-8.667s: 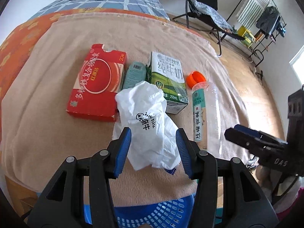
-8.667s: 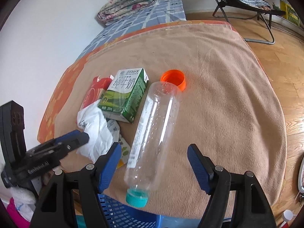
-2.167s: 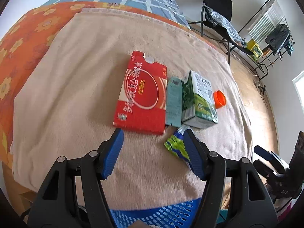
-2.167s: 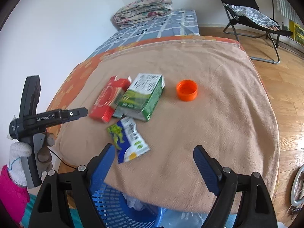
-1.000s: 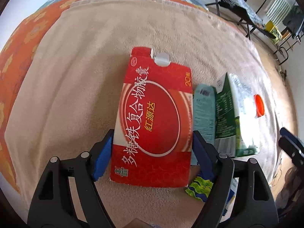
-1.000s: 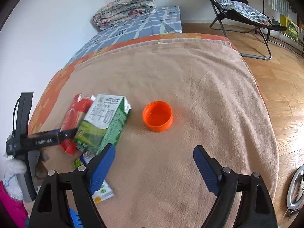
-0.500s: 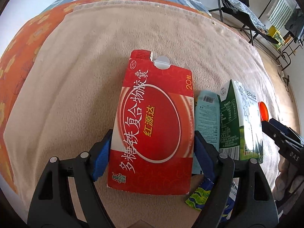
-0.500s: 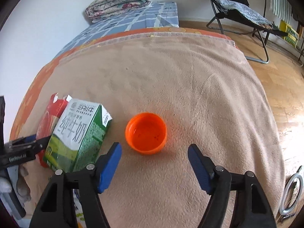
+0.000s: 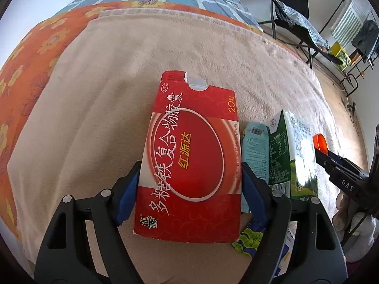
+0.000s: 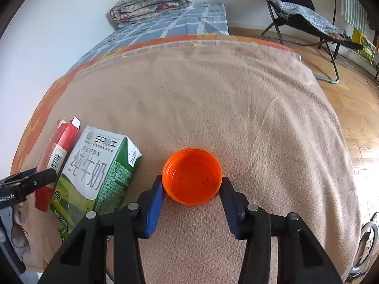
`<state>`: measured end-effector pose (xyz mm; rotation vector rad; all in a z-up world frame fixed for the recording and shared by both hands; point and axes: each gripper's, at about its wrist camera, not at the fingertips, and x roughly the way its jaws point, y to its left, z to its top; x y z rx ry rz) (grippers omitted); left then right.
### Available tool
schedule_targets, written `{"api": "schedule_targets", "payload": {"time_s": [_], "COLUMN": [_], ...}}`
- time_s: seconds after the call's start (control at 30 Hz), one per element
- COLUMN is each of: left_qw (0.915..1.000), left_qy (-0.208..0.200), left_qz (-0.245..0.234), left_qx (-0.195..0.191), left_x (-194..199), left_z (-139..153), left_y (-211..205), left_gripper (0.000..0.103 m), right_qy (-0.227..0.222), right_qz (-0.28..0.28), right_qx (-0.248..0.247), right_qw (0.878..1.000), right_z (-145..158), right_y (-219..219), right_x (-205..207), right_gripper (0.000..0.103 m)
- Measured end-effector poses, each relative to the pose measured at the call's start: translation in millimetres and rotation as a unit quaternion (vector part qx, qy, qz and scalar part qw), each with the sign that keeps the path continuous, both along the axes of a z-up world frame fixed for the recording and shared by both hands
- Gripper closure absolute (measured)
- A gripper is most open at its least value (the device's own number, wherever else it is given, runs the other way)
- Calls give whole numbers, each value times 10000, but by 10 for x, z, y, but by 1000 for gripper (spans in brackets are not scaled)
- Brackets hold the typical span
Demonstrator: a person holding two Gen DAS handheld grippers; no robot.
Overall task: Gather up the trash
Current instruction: 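Carry the red box and orange cap over the blue basket and open both grippers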
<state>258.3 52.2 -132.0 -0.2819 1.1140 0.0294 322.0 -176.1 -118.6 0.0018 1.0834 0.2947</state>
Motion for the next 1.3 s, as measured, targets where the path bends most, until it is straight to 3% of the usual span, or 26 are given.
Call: {"api": "schedule_targets", "payload": {"time_s": [0.37, 0.87, 1.3], "left_qw": [9996, 9977, 9939], "left_qy": [-274, -550, -610], "left_qz": [-30, -380, -904], "left_qx": [105, 60, -147], "left_x": [-310, -999, -1820], "left_z": [270, 590, 680], "left_y": [156, 142, -66], "left_gripper": [23, 24, 24], "right_qy": [-332, -871, -769], "right_qz": [179, 811, 1455], "right_qx": [46, 157, 439], "right_qw": [9993, 9928, 9854], "right_z": [376, 887, 830], "right_y": [-121, -82, 99], "right_x": [-357, -1391, -2294], "right_gripper": [55, 55, 55]}}
